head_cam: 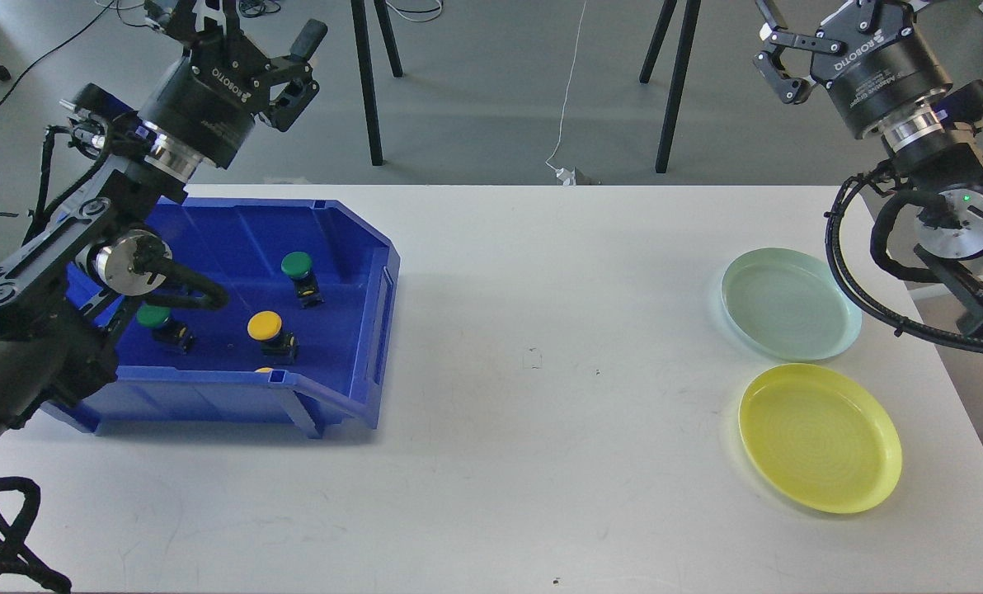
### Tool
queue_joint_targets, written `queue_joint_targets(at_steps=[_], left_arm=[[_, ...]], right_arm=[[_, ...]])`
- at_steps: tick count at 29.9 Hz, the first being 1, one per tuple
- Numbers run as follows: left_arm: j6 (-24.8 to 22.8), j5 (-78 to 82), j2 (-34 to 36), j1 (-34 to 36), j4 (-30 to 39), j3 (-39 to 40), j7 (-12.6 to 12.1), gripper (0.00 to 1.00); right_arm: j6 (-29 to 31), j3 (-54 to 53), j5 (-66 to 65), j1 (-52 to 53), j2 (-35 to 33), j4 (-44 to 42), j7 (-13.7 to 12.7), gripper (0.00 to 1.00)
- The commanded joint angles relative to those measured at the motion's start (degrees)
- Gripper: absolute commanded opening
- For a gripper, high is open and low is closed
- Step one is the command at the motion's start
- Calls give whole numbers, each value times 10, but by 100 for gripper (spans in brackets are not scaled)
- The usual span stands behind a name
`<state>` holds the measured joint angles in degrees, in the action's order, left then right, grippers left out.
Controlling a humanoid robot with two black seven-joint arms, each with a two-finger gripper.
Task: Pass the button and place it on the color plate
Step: 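Reach the left gripper into the blue bin toward a yellow button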
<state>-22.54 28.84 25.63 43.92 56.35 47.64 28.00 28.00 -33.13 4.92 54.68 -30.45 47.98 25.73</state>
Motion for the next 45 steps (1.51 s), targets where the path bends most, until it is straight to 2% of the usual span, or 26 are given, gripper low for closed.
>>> queue_joint_targets(at_steps=[1,6,9,12,15,18,21,25,29,34,39,45], left_arm=[[3,0,0,7,2,12,0,100],[-23,-14,-10,33,-5,21,0,100],[-30,-45,-57,40,-26,29,0,100],[-29,-44,-94,40,7,28,0,100],[-3,-6,-88,40,78,3,0,100],[57,30,-36,56,130,-79,0,100],[89,52,23,99,143,-202,0,100],[105,118,118,181,140,-374,0,100],[103,169,195,269,137,-497,0,100],[101,267,260,308,136,-567,0,100],[101,373,264,309,135,-641,0,100],[100,409,259,308,108,-703,0,100]], right_arm=[[0,-4,0,2,2,1,1,99],[0,-6,1,2,6,0,4,99],[0,-6,1,2,14,1,5,99],[0,-6,1,3,16,2,5,99],[0,-6,1,1,11,11,5,99],[0,-6,1,0,7,14,5,99],[0,-6,1,-5,4,12,5,99],[0,-22,1,-19,-5,11,6,99],[0,-38,1,-51,-11,11,6,99],[0,-38,0,-61,-12,9,6,99],[0,-38,0,-64,-11,7,6,99],[0,-37,0,-64,-9,8,6,99]])
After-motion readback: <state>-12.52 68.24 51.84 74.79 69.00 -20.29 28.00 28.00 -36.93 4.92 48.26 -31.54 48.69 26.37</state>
